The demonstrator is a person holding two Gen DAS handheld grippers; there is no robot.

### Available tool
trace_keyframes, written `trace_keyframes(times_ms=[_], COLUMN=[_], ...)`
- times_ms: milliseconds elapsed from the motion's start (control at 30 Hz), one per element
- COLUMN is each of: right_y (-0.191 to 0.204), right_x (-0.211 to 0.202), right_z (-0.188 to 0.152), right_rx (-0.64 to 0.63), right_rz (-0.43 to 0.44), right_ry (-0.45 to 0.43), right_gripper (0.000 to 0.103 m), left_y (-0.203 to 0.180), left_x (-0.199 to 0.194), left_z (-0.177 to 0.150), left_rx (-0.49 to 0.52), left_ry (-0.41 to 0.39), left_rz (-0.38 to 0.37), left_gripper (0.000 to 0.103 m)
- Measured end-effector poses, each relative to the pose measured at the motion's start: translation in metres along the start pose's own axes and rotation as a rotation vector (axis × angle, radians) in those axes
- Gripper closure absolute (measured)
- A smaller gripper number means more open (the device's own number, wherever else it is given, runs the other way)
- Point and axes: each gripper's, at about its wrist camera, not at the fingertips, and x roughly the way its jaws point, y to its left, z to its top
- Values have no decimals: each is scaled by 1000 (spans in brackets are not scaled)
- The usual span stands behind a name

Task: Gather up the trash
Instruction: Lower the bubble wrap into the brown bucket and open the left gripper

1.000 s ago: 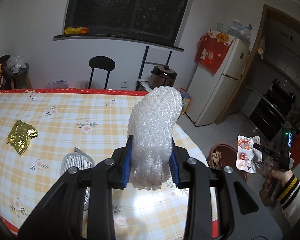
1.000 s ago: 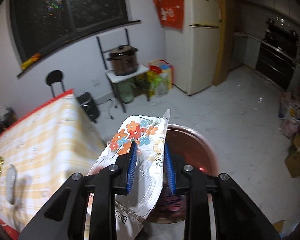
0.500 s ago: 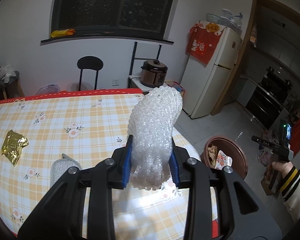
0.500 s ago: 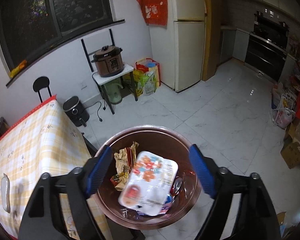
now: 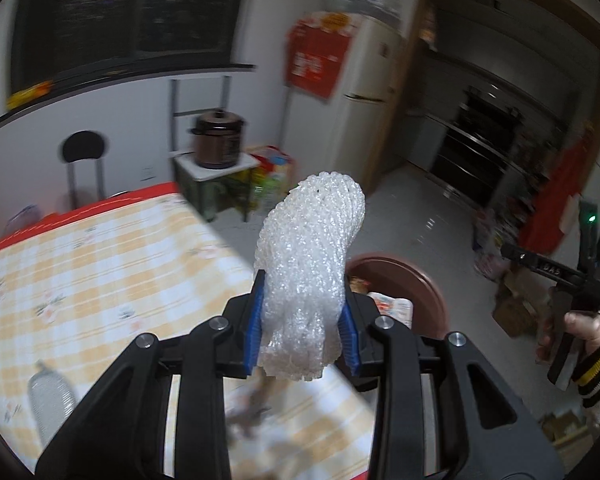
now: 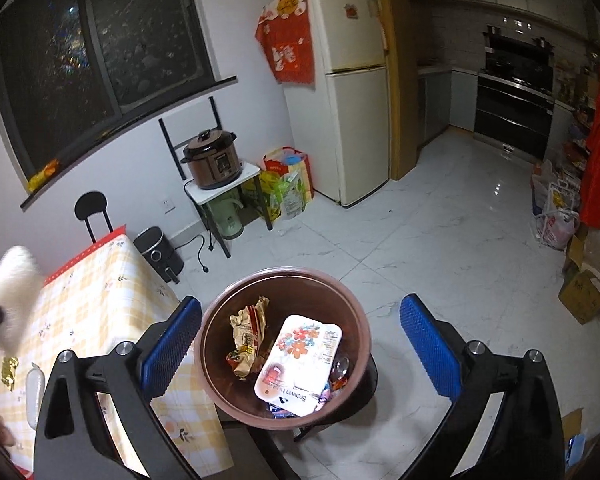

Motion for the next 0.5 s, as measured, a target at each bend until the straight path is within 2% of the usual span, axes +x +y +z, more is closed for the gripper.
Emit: trace_keyframes(times_ms=[267, 333, 367, 400, 500], right_y=[-39, -48, -54, -58, -69], right_x=[-37, -42, -44, -45, -47], right_z=[-16, -21, -24, -27, -30], right_rx=[57, 68, 76, 83, 106], right_rz=[-45, -62, -74, -84, -103], right_ry=[-17, -11, -6, -1, 9], right_gripper=[5, 5, 5, 5, 5], left_y=[-86, -106, -119, -127, -142], left_x=[84, 98, 105, 107, 106], left_z=[27, 32, 36, 38, 41], left_rx=[110, 132, 152, 166, 209], left_ry=[51, 49, 40, 29, 1], left_rz=[-165, -198, -224, -226, -218], left_gripper=[67, 53, 35, 24, 17])
